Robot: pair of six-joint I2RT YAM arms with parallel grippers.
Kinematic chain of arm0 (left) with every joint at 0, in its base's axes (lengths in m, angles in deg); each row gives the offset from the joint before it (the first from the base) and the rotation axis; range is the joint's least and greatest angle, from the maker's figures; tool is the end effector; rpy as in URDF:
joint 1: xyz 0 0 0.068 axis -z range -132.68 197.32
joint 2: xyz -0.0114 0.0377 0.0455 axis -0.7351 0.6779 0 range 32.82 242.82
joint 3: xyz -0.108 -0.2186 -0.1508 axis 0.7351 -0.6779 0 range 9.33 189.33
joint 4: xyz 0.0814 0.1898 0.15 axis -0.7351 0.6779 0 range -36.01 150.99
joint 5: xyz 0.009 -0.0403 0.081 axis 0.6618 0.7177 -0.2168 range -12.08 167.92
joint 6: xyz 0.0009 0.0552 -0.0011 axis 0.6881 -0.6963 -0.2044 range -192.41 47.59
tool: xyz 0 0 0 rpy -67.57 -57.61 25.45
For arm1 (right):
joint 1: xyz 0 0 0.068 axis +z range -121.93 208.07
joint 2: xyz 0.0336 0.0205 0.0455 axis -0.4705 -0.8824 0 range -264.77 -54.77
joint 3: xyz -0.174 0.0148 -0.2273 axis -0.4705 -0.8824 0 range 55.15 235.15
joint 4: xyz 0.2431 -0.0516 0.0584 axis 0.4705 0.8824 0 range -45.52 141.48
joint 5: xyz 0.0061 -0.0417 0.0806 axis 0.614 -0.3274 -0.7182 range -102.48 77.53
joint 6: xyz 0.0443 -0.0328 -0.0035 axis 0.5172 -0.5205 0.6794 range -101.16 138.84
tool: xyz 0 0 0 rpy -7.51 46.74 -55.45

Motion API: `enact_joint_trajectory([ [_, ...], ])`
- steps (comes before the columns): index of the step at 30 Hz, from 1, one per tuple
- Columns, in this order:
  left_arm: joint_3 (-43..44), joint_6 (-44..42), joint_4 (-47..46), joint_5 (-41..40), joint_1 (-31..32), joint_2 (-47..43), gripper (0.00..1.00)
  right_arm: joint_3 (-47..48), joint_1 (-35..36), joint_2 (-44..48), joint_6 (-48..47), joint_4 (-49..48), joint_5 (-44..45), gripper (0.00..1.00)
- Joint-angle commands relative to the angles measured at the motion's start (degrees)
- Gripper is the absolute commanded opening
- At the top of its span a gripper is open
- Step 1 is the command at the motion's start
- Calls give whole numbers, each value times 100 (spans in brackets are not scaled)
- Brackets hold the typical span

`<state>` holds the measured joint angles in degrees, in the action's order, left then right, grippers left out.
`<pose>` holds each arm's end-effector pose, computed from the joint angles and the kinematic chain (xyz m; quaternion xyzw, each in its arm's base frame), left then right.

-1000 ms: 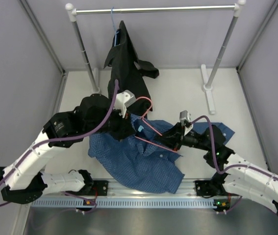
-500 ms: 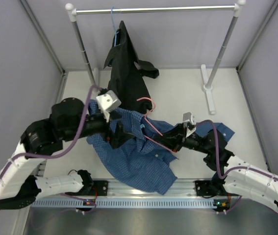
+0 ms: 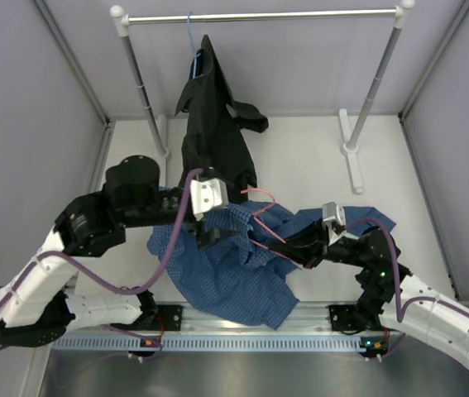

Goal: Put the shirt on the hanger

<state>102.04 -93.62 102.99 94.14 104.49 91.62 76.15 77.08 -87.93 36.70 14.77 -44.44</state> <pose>0.0706 -0.1288 0.5057 0.5632 0.5548 -0.2924 0.5380 0.0727 0.1140 0.3061 -0.3665 0.4877 0.5631 0.5574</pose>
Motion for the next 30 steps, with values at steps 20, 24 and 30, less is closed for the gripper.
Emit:
enact_joint_trajectory([
  [20,-561,-50,-180,1655,14,236,82,519,64,865,-776,1336,-917,0],
  [24,-517,-32,163,1735,14,491,74,651,64,856,-881,1495,-952,0],
  [30,-499,3,234,1699,14,615,28,713,64,838,-925,1512,-978,0],
])
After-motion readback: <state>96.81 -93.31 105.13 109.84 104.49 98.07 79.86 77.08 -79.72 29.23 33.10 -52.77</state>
